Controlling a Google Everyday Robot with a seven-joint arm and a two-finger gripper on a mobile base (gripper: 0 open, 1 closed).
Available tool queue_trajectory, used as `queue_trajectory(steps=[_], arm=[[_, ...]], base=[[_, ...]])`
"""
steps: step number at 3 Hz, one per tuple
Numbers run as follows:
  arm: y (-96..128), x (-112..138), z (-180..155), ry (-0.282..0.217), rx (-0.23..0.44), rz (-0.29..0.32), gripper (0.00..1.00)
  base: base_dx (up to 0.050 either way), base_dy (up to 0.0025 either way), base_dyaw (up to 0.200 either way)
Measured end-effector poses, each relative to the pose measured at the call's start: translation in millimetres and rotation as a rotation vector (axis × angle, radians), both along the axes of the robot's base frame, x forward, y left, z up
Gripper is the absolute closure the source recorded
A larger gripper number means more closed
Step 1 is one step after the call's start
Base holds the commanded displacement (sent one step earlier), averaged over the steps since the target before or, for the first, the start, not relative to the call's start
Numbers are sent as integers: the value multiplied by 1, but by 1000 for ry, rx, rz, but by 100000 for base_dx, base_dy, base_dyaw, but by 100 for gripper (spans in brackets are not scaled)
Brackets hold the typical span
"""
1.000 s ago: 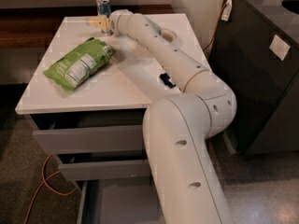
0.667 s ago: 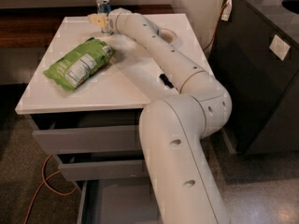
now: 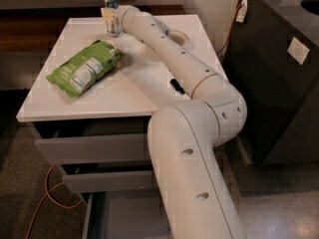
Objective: Place redbull can into bottom drawer
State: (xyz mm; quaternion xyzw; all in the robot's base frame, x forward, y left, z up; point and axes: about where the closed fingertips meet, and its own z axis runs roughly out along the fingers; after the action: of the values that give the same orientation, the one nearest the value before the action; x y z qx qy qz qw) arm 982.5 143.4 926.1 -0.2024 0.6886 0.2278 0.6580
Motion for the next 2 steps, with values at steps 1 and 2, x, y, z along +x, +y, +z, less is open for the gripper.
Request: queue_trajectory(steps=[1, 2], arm=[[4, -8, 15, -23, 19, 7, 96], [13, -30, 44, -63, 47, 41, 100]], base=[[0, 0, 0], [0, 0, 0]])
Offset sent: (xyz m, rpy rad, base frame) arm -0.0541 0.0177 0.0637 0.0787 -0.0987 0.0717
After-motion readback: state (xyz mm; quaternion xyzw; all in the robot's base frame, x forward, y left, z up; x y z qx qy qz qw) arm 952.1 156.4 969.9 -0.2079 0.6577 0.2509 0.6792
